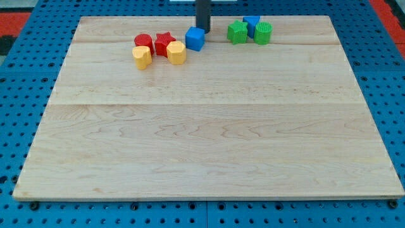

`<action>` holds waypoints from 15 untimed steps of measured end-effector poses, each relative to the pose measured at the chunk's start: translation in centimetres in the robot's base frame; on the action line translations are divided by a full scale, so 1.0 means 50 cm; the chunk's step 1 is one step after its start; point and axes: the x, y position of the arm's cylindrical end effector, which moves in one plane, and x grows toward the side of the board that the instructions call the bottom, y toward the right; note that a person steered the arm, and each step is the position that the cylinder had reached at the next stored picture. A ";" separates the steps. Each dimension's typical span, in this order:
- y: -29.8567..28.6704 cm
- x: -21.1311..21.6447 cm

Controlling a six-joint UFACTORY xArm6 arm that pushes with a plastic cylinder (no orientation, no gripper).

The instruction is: Push the red star along with yellow hexagon towards the center

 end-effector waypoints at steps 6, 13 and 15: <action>-0.185 -0.034; -0.117 0.100; -0.006 0.180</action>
